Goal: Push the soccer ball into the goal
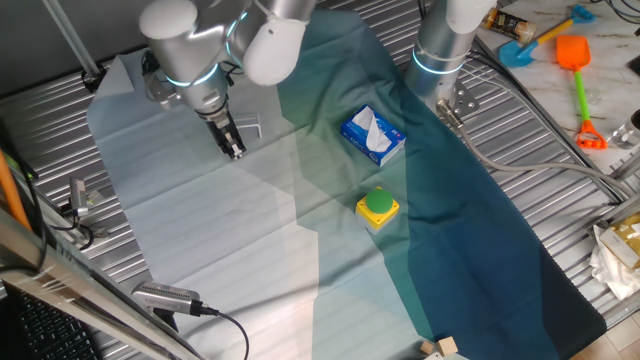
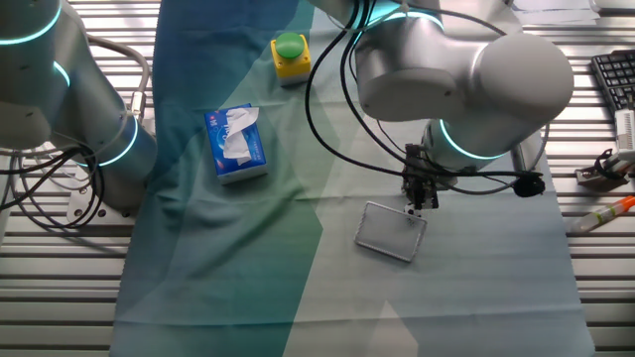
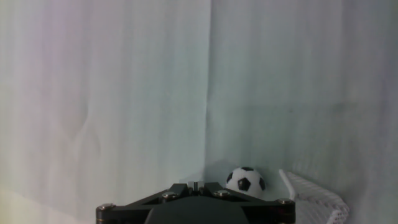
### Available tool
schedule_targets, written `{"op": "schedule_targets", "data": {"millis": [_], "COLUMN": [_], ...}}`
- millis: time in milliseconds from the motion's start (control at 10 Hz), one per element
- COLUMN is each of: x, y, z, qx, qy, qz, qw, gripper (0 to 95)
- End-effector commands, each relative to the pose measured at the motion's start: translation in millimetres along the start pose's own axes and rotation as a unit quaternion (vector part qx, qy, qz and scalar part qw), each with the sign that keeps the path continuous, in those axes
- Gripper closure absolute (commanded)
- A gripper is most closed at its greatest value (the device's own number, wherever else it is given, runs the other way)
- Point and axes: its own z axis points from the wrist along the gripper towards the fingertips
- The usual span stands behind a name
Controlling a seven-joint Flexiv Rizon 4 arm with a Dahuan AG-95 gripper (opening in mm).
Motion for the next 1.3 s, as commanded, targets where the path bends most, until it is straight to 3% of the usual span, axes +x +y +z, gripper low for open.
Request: {"op": "schedule_targets", "data": {"millis": [100, 300, 700, 1300], "x": [-1.3, -1.9, -2.1, -2.7], "y": [-0.1, -0.3, -0.2, -3.5], "z": [1.5, 2.2, 2.4, -0.1], "qx": [0.002, 0.007, 0.026, 0.034], "qy": [0.001, 0.005, 0.028, 0.028], "qz": [-0.001, -0.004, -0.004, -0.002], "qw": [1.0000, 1.0000, 0.9993, 0.9990], "gripper": [95.0, 95.0, 95.0, 95.0]}}
